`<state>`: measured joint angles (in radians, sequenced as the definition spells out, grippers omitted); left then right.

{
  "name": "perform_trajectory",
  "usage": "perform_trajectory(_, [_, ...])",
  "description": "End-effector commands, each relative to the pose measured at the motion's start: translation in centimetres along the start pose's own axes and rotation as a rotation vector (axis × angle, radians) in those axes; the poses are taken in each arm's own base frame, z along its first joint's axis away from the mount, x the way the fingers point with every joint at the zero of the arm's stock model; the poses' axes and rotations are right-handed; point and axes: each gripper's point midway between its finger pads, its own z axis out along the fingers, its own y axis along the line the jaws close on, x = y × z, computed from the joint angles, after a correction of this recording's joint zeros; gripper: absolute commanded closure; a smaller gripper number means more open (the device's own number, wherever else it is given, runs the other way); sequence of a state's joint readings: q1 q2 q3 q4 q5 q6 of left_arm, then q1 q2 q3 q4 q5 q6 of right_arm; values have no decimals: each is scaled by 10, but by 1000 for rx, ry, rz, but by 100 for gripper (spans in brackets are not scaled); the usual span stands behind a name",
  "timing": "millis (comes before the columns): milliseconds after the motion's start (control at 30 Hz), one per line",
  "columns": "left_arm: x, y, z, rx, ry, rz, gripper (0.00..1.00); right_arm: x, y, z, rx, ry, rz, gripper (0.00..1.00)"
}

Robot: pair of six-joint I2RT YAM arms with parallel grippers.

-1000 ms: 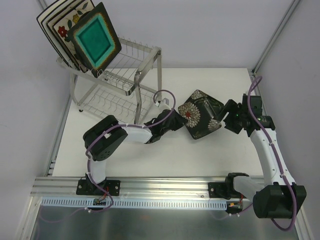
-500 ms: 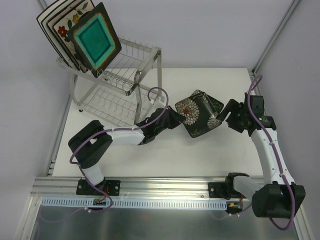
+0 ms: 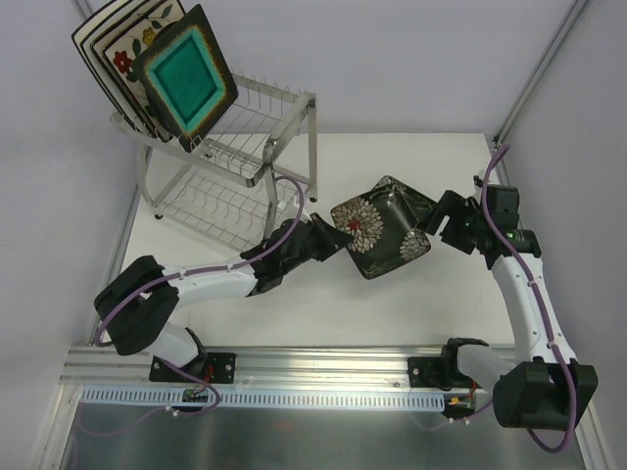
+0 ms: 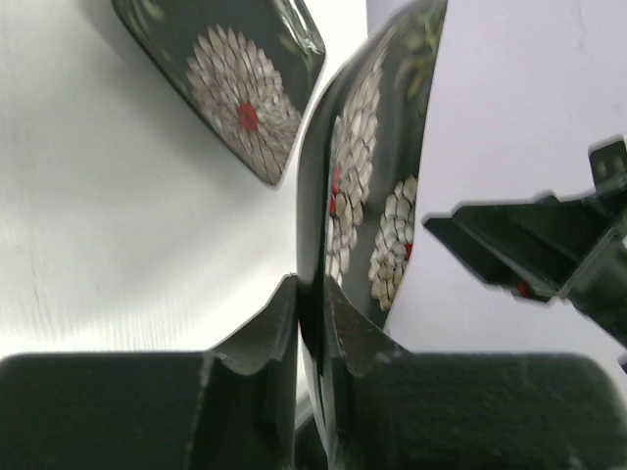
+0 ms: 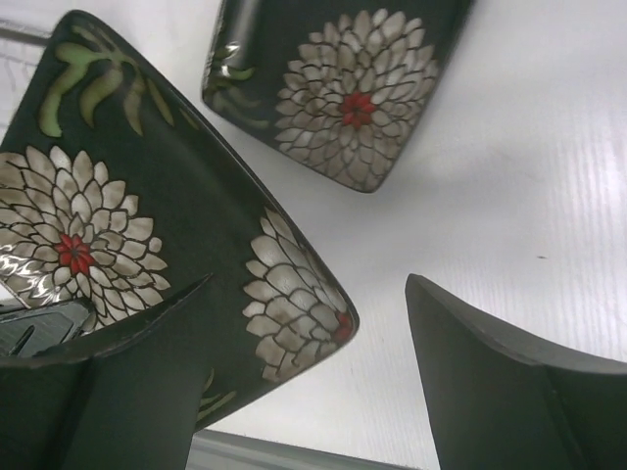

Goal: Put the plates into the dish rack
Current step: Pass the plate from the left arm to the right

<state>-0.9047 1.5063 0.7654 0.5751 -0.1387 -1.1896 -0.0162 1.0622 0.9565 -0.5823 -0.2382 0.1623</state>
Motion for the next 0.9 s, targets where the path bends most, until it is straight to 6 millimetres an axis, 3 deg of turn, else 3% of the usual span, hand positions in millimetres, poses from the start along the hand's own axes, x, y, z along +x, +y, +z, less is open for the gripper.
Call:
perform_trajectory(0, [-27,-94,-38,303,-55,-93,100,-4,26,-8,-163,-34,-74,21])
perform_trajectory(267, [-26,-101,-58,337,-41,-93,100,6,57,-17,-341,11,-142,22])
perform_trajectory(533, [-31,-110,-74,374,-53,-72,100,27,64,-17,-402,87,-164,26])
perform_trajectory(867, [-23,-124,-63,405,-4,-42,100,38,56,-9,-379,132,-151,32])
